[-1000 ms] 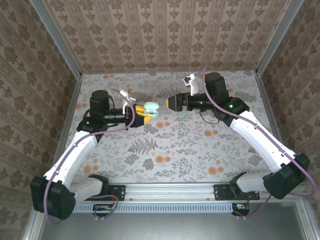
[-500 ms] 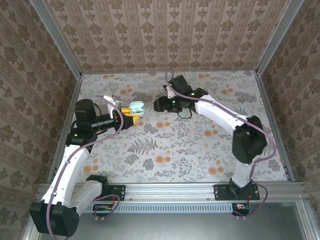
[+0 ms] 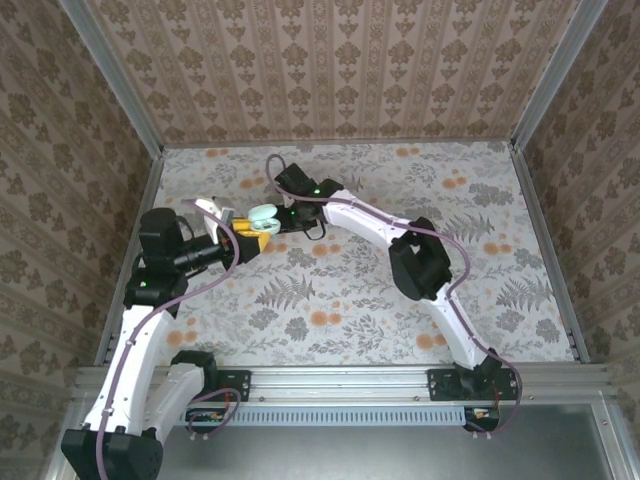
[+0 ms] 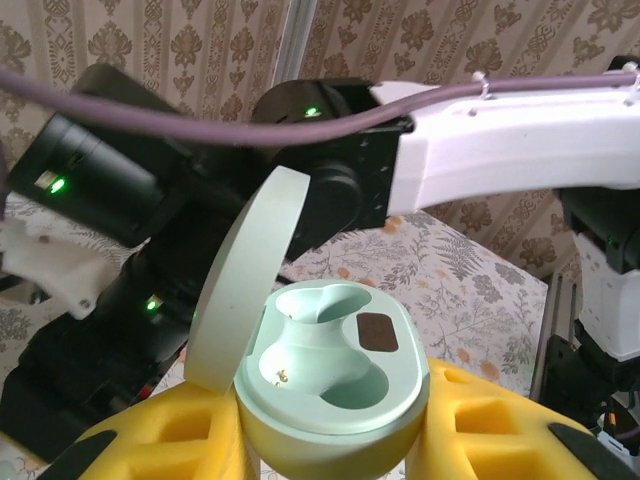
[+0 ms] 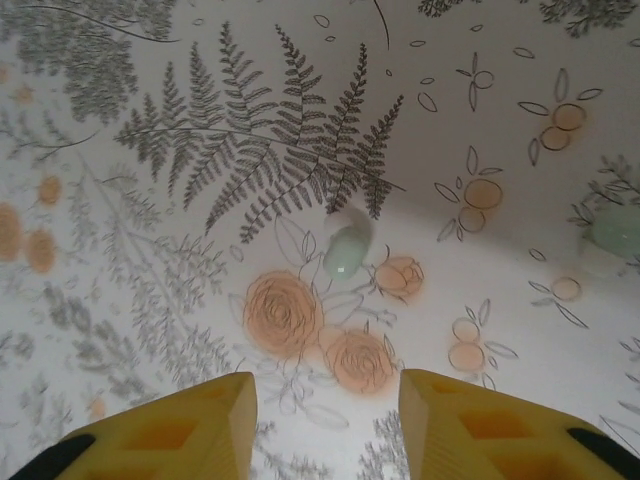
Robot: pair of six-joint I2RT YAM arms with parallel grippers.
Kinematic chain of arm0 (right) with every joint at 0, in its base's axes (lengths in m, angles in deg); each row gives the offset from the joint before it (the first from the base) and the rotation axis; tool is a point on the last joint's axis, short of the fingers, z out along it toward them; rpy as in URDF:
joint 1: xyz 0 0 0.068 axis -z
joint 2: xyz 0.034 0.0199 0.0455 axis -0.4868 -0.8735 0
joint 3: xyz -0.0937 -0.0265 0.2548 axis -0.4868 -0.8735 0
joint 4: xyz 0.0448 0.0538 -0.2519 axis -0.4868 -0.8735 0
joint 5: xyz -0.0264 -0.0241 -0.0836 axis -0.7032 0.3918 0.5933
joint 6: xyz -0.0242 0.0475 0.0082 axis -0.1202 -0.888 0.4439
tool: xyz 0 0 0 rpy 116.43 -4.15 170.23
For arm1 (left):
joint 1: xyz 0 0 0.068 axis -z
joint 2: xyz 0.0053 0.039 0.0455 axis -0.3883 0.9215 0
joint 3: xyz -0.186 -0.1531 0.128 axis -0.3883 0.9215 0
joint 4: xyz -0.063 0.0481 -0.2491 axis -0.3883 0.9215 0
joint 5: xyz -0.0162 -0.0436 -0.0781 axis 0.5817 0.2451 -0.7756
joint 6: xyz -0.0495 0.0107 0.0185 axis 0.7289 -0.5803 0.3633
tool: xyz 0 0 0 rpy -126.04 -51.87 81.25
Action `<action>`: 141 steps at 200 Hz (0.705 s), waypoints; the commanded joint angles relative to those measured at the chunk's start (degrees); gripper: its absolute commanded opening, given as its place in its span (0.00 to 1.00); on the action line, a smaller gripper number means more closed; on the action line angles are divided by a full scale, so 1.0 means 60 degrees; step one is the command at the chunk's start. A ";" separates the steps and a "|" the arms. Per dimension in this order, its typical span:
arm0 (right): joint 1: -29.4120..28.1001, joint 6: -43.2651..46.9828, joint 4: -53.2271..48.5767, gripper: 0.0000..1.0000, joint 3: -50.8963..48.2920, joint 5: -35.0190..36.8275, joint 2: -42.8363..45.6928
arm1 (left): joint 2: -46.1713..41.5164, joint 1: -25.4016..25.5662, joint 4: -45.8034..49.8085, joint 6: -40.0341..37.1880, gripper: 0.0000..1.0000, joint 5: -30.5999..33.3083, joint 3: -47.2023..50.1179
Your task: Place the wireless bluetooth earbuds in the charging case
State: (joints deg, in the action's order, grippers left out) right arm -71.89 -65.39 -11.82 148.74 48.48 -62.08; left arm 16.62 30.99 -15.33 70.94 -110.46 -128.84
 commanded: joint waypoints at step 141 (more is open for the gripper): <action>-0.0468 0.0578 -0.0911 0.39 0.3033 0.1737 -0.2662 | -0.0031 -0.0272 0.0068 -0.0212 0.16 -0.0196 0.0246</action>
State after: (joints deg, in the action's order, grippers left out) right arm -74.75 -62.90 -15.27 164.92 56.83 -76.16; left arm 16.64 29.88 -14.24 70.77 -110.51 -127.62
